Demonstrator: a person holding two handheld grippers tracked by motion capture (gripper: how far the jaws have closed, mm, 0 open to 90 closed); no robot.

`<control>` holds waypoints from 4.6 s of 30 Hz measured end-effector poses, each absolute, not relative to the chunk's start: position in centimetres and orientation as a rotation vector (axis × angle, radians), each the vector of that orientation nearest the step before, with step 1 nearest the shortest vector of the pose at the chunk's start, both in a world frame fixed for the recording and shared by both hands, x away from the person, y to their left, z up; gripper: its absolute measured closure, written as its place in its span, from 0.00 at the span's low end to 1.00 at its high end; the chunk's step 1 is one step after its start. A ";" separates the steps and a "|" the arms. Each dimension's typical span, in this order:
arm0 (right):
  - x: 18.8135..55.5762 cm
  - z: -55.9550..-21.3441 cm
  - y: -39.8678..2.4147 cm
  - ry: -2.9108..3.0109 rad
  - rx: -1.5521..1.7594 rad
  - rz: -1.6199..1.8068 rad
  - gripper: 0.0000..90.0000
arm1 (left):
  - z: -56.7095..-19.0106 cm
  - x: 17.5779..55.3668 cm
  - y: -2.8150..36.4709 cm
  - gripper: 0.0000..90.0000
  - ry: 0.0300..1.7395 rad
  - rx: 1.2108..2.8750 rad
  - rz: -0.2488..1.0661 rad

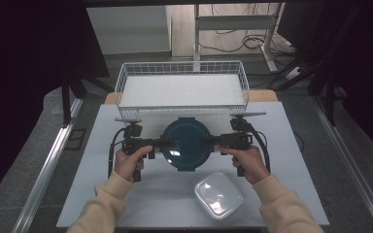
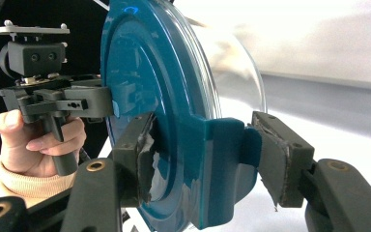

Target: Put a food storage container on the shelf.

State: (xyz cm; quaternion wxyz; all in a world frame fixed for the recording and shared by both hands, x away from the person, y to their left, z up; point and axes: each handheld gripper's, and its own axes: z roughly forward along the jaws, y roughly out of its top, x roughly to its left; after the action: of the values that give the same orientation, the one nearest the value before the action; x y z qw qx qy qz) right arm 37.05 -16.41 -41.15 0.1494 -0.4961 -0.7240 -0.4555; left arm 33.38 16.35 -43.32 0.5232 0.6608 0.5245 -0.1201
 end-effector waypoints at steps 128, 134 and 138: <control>53.1 -32.1 -14.0 -1.860 -1.530 -1.394 0.43 | -34.1 49.7 19.5 0.43 1.338 1.405 -0.391; 52.7 -31.9 -13.7 -1.904 -1.543 -1.399 0.37 | -33.9 49.2 19.2 0.41 1.324 1.417 -0.289; 51.6 -30.7 -13.5 -2.023 -1.572 -1.470 0.25 | -32.9 48.1 19.3 0.28 1.307 1.416 -0.185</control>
State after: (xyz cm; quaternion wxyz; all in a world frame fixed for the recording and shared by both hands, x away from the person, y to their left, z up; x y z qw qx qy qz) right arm 51.64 -13.46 -30.66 0.0938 -0.5298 -0.6818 -0.4956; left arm 48.12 19.27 -32.87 0.5672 0.6024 0.5560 -0.0785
